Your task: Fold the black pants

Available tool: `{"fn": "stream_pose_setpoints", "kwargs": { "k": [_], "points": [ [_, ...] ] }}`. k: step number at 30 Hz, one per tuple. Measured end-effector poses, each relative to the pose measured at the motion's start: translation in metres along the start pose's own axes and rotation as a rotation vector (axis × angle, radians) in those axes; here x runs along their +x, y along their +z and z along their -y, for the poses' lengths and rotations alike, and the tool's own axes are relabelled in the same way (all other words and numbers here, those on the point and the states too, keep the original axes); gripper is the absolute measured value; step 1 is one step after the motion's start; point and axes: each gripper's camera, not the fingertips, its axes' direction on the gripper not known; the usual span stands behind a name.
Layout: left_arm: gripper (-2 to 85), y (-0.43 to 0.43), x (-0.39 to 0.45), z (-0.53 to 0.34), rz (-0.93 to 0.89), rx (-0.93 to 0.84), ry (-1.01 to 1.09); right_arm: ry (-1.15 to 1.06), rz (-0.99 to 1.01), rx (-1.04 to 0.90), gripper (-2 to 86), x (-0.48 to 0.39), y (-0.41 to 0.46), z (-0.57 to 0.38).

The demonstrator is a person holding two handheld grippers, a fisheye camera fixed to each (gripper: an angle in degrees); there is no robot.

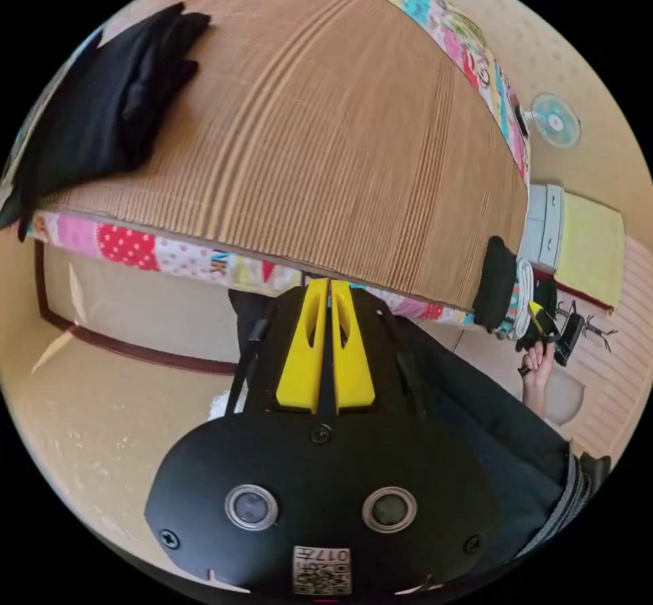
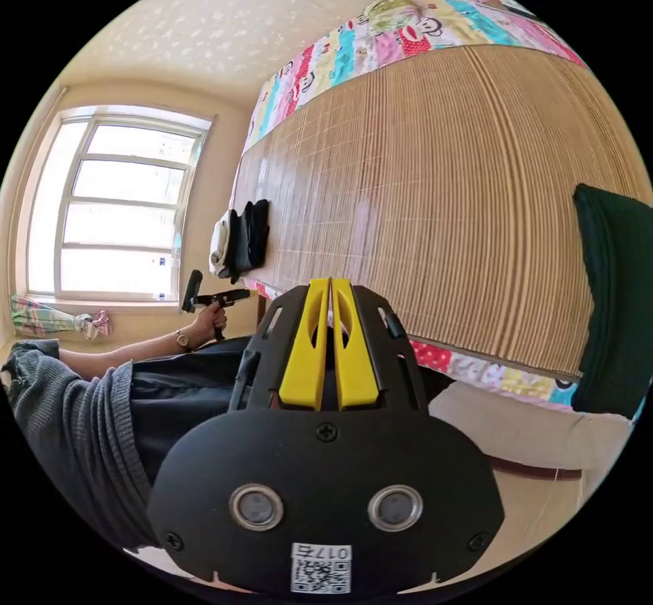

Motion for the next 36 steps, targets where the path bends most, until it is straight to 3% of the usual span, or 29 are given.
{"fn": "stream_pose_setpoints", "kwargs": {
  "k": [8, 16, 20, 23, 25, 28, 30, 34, 36],
  "points": [
    [8.8, -0.066, -0.097, 0.026, 0.010, 0.154, -0.092, -0.030, 0.128, -0.101, 0.5, -0.101, 0.126, 0.029],
    [14.6, -0.082, -0.108, 0.081, 0.065, 0.262, -0.043, 0.142, 0.087, -0.116, 0.5, -0.107, 0.138, -0.022],
    [15.1, -0.048, -0.106, 0.096, 0.172, 0.155, -0.047, 0.263, 0.030, -0.116, 0.5, -0.086, 0.122, -0.056],
    [11.0, -0.040, -0.107, 0.086, 0.297, 0.100, -0.034, 0.311, 0.026, -0.076, 0.5, -0.077, 0.107, -0.069],
    [7.6, -0.047, -0.118, 0.076, 0.235, 0.071, -0.037, 0.315, 0.037, -0.055, 0.5, -0.073, 0.102, -0.071],
    [3.2, -0.079, -0.163, 0.045, -0.111, 0.088, -0.088, 0.290, 0.068, -0.038, 0.5, -0.067, 0.099, -0.062],
    [1.1, -0.127, -0.171, 0.002, -0.343, 0.207, 0.128, 0.253, 0.098, -0.035, 0.5, -0.066, 0.096, -0.052],
    [-0.4, -0.195, -0.160, -0.070, -0.602, 0.310, 0.352, 0.124, 0.150, -0.047, 0.5, -0.071, 0.085, -0.027],
    [-0.8, -0.241, -0.139, -0.117, -0.835, 0.464, 0.545, 0.077, 0.174, -0.055, 0.6, -0.070, 0.080, -0.017]
  ]
}}
